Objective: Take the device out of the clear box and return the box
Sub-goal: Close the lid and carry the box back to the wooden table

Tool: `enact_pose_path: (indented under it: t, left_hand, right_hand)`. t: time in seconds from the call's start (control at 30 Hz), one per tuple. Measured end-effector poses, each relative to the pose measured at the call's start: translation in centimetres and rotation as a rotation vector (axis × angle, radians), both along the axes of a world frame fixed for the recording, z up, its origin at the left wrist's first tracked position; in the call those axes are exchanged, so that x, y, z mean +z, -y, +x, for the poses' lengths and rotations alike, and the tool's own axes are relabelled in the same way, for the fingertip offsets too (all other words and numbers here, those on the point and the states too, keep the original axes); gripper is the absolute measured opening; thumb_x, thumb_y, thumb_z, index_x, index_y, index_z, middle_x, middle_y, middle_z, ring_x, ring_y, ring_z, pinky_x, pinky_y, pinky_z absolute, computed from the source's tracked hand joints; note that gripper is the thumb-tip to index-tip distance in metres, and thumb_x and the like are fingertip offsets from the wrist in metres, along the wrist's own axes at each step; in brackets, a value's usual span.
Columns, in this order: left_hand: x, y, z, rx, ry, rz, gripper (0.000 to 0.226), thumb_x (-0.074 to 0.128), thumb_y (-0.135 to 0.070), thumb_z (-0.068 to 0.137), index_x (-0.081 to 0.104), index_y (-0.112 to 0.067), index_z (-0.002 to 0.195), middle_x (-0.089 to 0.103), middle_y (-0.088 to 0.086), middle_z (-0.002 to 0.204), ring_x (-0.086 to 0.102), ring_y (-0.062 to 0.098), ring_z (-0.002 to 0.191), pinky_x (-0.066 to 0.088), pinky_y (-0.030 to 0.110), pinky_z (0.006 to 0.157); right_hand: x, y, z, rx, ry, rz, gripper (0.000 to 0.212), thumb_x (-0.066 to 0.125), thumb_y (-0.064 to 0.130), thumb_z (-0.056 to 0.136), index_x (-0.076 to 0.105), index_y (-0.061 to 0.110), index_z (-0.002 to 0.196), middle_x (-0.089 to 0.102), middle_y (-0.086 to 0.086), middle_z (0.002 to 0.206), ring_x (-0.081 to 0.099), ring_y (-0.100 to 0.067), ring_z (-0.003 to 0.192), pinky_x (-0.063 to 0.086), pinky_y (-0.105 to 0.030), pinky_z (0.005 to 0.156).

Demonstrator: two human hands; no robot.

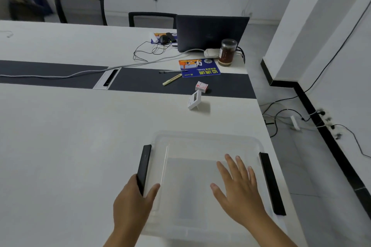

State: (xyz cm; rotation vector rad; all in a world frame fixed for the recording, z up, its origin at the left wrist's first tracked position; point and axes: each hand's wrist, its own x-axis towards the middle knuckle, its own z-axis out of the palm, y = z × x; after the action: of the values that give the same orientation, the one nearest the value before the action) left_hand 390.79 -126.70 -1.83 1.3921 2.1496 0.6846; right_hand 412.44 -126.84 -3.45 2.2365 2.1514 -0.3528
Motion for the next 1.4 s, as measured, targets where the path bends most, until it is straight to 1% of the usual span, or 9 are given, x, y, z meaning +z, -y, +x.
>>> enact_pose_path:
  t: [0.13,0.27,0.47,0.6,0.77,0.9,1.03,1.17,1.4]
  left_hand:
    - [0.0,0.5,-0.1,-0.001,0.006,0.017,0.028,0.067,-0.035,0.073,0.042,-0.022,0.075,0.050,-0.005,0.059,0.049,0.023,0.061,0.031,0.027,0.051]
    - [0.4,0.4,0.0,-0.042,-0.029,0.022,0.031,0.066,-0.030,0.075,0.055,-0.010,0.096,0.050,-0.004,0.064,0.051,0.026,0.068,0.033,0.029,0.059]
    - [0.4,-0.7,-0.3,-0.092,0.078,-0.036,0.045,0.061,-0.028,0.079,0.047,-0.006,0.115,0.055,-0.001,0.079,0.052,0.024,0.074,0.034,0.029,0.060]
    - [0.2,-1.2,-0.6,-0.126,0.158,-0.064,0.063,0.059,-0.025,0.081,0.029,-0.008,0.134,0.059,0.011,0.114,0.057,0.032,0.100,0.035,0.029,0.070]
    - [0.1,-1.1,-0.7,-0.144,0.222,-0.021,0.056,0.062,-0.019,0.080,0.037,-0.011,0.130,0.052,-0.001,0.094,0.046,0.020,0.081,0.033,0.030,0.066]
    - [0.2,-0.8,-0.5,-0.135,0.225,-0.004,0.054,0.064,-0.017,0.078,0.041,-0.013,0.127,0.048,-0.019,0.077,0.046,0.018,0.078,0.032,0.020,0.056]
    - [0.3,1.0,-0.2,-0.024,0.235,0.020,0.052,0.064,-0.016,0.078,0.043,-0.015,0.125,0.045,-0.027,0.079,0.050,0.021,0.079,0.034,0.021,0.058]
    - [0.3,4.9,1.4,0.219,0.220,0.088,0.054,0.063,-0.014,0.079,0.040,-0.012,0.128,0.053,-0.011,0.088,0.054,0.025,0.088,0.034,0.021,0.058]
    - [0.0,17.6,3.3,0.797,0.321,0.145,0.067,0.064,-0.013,0.079,0.031,-0.010,0.137,0.049,0.017,0.133,0.046,0.033,0.121,0.038,0.041,0.097]
  right_hand:
    - [-0.1,0.4,-0.2,-0.005,0.028,0.048,0.059,0.006,0.053,0.088,0.048,0.024,0.116,0.050,-0.002,0.130,0.034,-0.023,0.122,0.002,-0.036,0.105]
    - [-0.3,0.3,-0.2,-0.019,0.067,0.082,0.058,0.006,0.052,0.088,0.048,0.022,0.115,0.062,-0.005,0.124,0.034,-0.023,0.121,0.004,-0.036,0.104]
    - [-0.4,-0.5,0.3,0.034,0.022,0.186,0.079,0.001,0.061,0.083,0.059,0.015,0.114,0.057,-0.009,0.131,0.037,-0.028,0.129,0.024,-0.040,0.110]
    - [1.1,0.7,2.7,-0.206,-0.135,0.369,0.049,0.036,0.042,0.085,0.068,0.005,0.089,0.070,-0.016,0.104,0.050,-0.026,0.110,0.048,-0.044,0.090]
    - [2.1,3.1,5.4,-0.635,-0.336,0.023,0.061,0.060,0.025,0.082,0.033,0.005,0.133,0.049,-0.022,0.132,0.048,-0.038,0.118,0.041,-0.042,0.093]
    - [1.7,3.5,4.8,-0.681,-0.598,0.020,0.057,0.060,0.018,0.082,0.036,0.006,0.133,0.057,-0.021,0.123,0.053,-0.037,0.110,0.040,-0.036,0.085]
    - [1.6,2.3,5.4,-0.599,-0.637,0.057,0.056,0.062,0.018,0.081,0.039,0.010,0.132,0.058,-0.019,0.122,0.054,-0.037,0.108,0.039,-0.035,0.082]
    - [2.1,0.0,5.9,-0.325,-0.672,0.003,0.058,0.058,0.023,0.084,0.033,0.012,0.135,0.054,-0.015,0.127,0.051,-0.034,0.113,0.041,-0.037,0.089]
    - [3.8,1.0,1.8,0.181,-0.686,-0.093,0.059,0.058,0.021,0.084,0.032,0.019,0.137,0.053,-0.010,0.131,0.050,-0.030,0.116,0.040,-0.036,0.093]
